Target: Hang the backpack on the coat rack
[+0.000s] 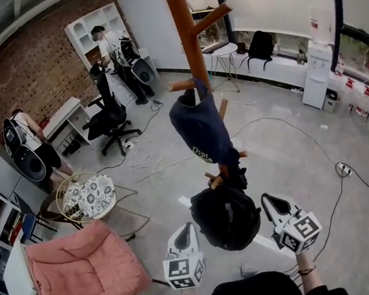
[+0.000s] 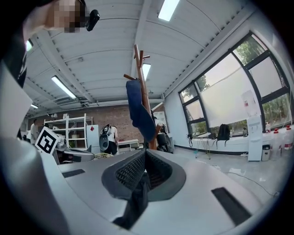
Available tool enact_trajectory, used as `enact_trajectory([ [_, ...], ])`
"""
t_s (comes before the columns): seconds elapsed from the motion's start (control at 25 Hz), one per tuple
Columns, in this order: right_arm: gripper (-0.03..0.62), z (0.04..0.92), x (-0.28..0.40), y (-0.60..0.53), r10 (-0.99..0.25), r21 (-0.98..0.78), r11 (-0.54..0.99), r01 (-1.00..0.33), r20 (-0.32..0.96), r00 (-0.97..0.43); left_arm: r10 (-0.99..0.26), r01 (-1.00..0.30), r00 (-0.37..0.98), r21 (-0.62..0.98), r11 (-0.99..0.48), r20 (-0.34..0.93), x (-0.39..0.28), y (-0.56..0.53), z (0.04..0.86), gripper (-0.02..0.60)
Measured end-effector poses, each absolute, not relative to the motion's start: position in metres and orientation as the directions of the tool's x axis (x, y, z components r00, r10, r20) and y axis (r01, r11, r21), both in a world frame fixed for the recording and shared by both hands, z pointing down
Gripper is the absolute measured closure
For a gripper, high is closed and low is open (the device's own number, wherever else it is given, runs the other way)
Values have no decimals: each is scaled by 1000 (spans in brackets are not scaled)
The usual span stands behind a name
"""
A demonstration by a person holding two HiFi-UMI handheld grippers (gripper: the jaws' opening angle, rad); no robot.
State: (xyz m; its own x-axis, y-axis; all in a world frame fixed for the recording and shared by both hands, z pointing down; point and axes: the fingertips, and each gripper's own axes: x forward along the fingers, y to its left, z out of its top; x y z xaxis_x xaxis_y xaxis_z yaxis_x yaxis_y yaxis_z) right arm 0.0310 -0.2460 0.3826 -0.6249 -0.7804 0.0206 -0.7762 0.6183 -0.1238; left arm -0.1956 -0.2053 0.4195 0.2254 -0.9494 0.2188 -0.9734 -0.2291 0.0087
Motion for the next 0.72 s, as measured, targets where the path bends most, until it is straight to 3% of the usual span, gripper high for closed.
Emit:
enact_trajectory([
  [0.72, 582, 350, 50, -251, -794, -90, 608, -789, -69, -604, -979, -984, 169, -36, -174, 117, -219, -192, 379, 566],
])
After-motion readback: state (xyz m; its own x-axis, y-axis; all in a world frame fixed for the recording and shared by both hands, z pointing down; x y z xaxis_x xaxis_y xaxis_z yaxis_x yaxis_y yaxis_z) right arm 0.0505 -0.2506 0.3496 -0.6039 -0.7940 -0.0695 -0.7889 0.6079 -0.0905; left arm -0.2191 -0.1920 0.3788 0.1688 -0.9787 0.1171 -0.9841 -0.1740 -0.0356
